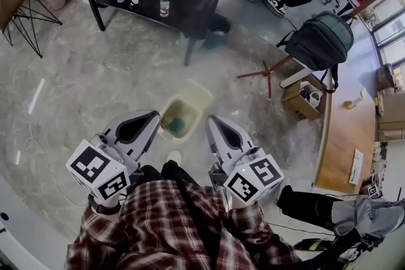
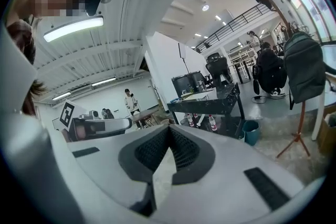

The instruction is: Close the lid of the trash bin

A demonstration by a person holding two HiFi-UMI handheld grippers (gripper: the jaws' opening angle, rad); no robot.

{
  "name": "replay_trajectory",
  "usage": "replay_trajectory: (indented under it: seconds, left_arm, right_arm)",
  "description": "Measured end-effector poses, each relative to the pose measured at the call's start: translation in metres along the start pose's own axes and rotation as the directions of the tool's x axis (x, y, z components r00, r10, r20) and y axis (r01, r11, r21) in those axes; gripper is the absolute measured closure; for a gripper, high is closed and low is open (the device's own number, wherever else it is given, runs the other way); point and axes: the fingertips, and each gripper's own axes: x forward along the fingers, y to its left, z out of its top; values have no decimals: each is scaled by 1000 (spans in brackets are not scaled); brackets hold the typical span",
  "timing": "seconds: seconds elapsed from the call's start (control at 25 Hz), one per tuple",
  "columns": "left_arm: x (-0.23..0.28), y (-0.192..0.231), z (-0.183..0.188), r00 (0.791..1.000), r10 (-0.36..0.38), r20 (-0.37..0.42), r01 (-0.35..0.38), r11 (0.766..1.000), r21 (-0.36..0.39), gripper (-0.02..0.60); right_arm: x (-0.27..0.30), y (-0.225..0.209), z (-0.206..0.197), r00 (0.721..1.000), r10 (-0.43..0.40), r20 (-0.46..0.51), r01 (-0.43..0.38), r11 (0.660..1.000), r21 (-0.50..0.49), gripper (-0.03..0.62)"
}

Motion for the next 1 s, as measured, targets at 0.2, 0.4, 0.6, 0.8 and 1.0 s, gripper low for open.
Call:
replay_trajectory:
  seconds: [0.2,0.4,0.6,0.8,1.0]
  left_arm:
    - [24,16,1,999,1,-38,-2,1000,-12,572]
    - [50,38,-2,995,-53,-81,52,998,-20,572]
    - [74,73,-3,975,-168,-147,166,986,-27,572]
    - [94,128,1,920,-323,-223,322,946,-44,572]
    - [111,166,-3,826,-457,-330,469,882,-45,572]
  right_arm:
    - [10,-30,-1,999,-22,-24,23,999,32,582]
    - [27,-50,-4,996,-83,-22,85,994,67,582]
    - [55,-60,-10,982,-189,-12,189,975,115,582]
    - [101,-59,-20,937,-350,-11,347,923,167,582]
    - [130,-52,-39,863,-505,-24,494,834,247,582]
